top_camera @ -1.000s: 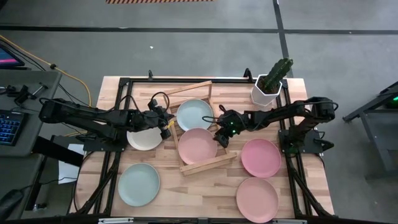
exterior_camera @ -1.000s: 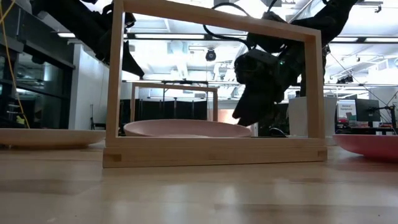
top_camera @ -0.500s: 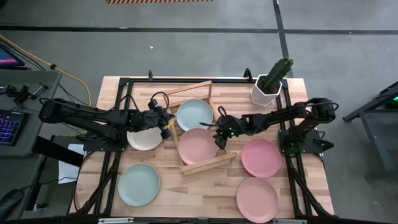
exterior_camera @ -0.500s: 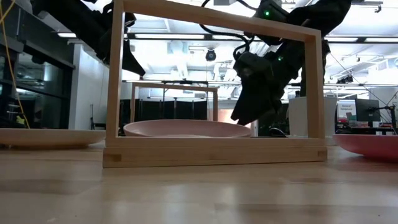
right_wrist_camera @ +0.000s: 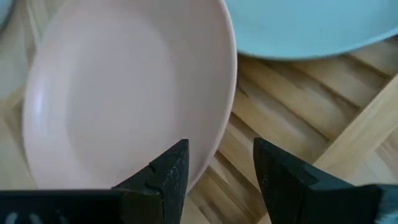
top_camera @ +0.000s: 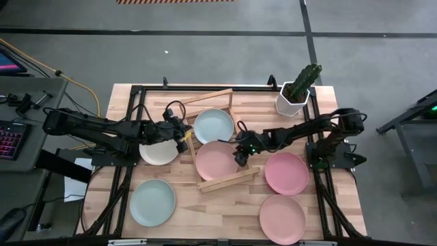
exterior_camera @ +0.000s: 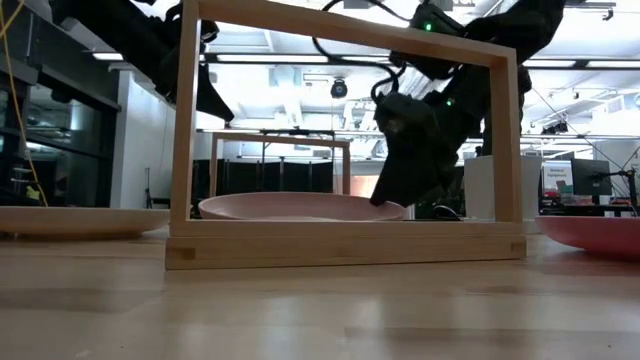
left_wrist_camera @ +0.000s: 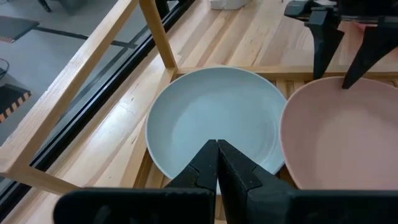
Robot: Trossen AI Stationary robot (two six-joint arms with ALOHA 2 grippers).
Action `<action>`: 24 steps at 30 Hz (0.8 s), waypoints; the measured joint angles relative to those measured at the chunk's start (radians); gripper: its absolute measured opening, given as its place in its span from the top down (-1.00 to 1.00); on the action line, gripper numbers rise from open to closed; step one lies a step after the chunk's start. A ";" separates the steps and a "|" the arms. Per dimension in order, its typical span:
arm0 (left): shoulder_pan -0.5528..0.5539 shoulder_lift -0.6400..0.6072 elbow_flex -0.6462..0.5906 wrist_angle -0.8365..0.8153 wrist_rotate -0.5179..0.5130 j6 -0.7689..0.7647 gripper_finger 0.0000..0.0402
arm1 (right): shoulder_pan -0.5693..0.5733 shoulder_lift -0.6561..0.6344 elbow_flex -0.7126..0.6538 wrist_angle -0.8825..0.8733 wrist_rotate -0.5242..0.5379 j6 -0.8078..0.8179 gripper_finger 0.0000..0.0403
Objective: Place and stack plates onto a shelf
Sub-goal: Adjust the plates on the shelf
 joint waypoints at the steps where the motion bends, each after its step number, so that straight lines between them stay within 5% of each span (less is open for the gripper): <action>1: 0.000 0.000 0.000 0.000 0.000 0.000 1.00 | 0.000 0.005 0.000 0.004 0.000 0.000 0.20; 7: 0.000 0.000 0.000 0.003 0.002 0.001 1.00 | 0.000 0.006 0.000 0.041 0.000 0.002 0.31; 14: 0.000 0.000 0.000 0.003 0.003 0.001 1.00 | 0.000 0.006 0.000 0.056 0.005 0.009 0.94; 24: 0.000 0.000 0.000 0.003 0.003 0.001 1.00 | -0.024 -0.066 0.000 0.033 -0.054 -0.011 0.99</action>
